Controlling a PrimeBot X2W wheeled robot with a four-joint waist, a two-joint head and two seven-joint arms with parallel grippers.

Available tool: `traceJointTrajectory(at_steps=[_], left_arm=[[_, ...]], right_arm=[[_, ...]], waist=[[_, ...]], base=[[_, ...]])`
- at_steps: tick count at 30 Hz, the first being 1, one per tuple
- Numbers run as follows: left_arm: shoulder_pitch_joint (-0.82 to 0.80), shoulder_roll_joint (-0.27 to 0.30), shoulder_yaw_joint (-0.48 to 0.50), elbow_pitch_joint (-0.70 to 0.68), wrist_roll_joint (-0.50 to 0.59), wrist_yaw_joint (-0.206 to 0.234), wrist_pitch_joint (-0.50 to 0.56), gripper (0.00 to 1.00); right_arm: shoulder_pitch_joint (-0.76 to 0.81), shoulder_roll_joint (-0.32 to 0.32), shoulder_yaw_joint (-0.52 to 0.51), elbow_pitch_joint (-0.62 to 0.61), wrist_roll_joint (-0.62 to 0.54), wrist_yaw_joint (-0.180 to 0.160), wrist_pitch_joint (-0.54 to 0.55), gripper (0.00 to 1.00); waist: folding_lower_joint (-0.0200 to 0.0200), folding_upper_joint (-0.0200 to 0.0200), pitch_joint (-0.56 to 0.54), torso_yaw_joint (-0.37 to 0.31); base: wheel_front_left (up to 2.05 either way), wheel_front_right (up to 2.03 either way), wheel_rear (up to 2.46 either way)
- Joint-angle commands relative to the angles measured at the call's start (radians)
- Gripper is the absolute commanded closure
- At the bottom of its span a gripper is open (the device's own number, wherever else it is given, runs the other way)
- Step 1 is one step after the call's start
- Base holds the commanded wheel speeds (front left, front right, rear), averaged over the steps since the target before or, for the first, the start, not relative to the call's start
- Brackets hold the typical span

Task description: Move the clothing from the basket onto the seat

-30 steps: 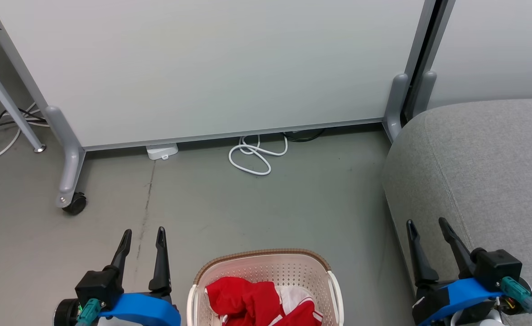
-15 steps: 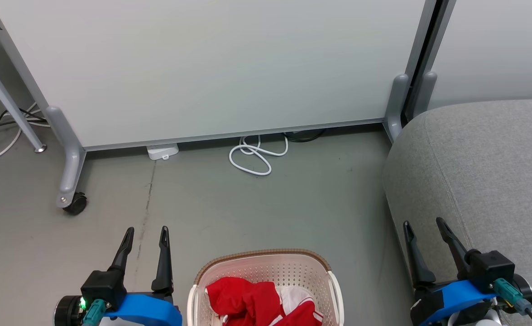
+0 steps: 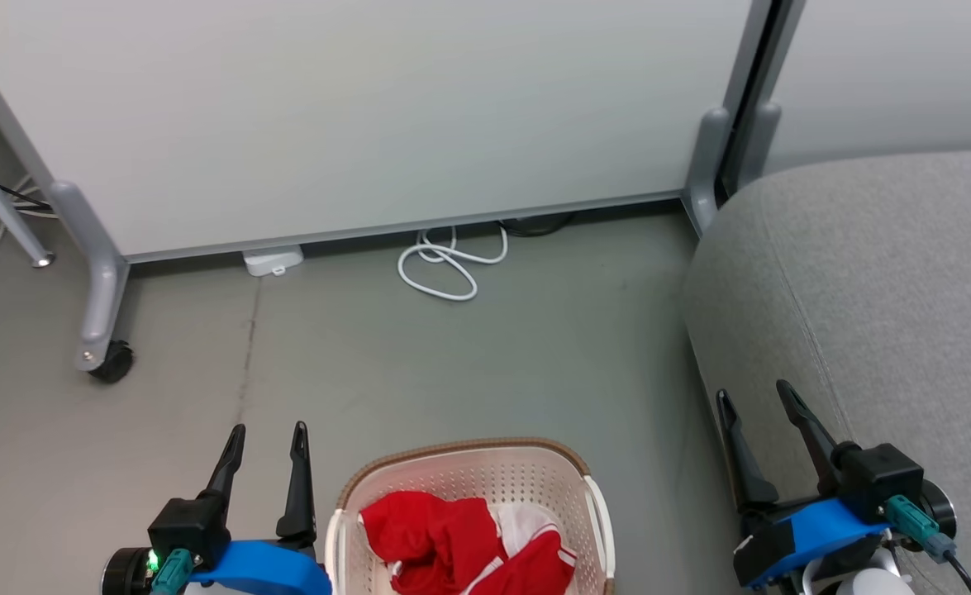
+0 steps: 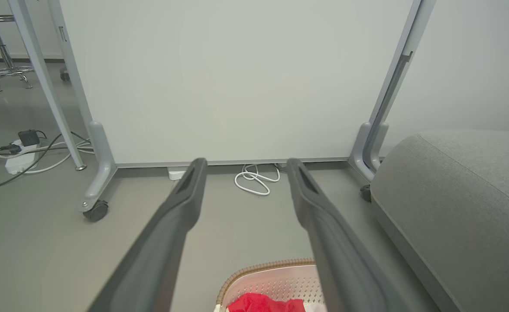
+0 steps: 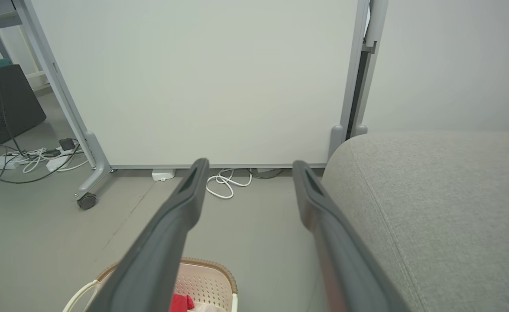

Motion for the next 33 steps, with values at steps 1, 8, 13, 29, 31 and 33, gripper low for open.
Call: traceJointTrajectory(at_steps=[1, 8, 13, 29, 31, 33], left_arm=[[-0.024, -0.001, 0.000, 0.014, -0.007, -0.002, -0.003, 0.00], [-0.069, 0.000, -0.012, 0.101, -0.019, -0.015, -0.003, 0.00], [-0.142, -0.001, -0.009, 0.227, -0.075, -0.028, 0.028, 0.00], [-0.459, 0.111, -0.085, 0.669, -0.165, -0.047, 0.029, 0.00], [-0.489, 0.125, -0.109, 0.697, -0.182, -0.044, 0.033, 0.00], [-0.511, 0.130, -0.136, 0.719, -0.196, -0.044, 0.040, 0.00]], right_arm=[[-0.017, -0.005, 0.008, -0.008, -0.008, 0.002, 0.001, 0.00], [-0.052, -0.005, 0.051, -0.028, -0.004, 0.001, 0.000, 0.00], [-0.090, -0.004, 0.074, -0.043, 0.011, 0.001, -0.013, 0.00], [-0.223, -0.003, 0.169, -0.045, 0.094, 0.001, -0.044, 0.00], [-0.236, -0.003, 0.175, -0.056, 0.103, 0.001, -0.045, 0.00], [-0.243, -0.003, 0.179, -0.068, 0.112, 0.001, -0.045, 0.00]], waist=[[0.0001, -0.0001, 0.036, -0.034], [0.0001, -0.0001, 0.127, -0.122], [0.0001, -0.0001, 0.224, -0.195], [0.0001, -0.0001, 0.529, -0.349], [0.0001, -0.0001, 0.560, -0.356], [0.0001, -0.0001, 0.586, -0.361]], base=[[0.00, 0.00, 0.00], [0.00, 0.00, 0.00], [0.00, 0.00, 0.00], [0.00, 0.00, 0.00], [0.00, 0.00, 0.00], [0.00, 0.00, 0.00]])
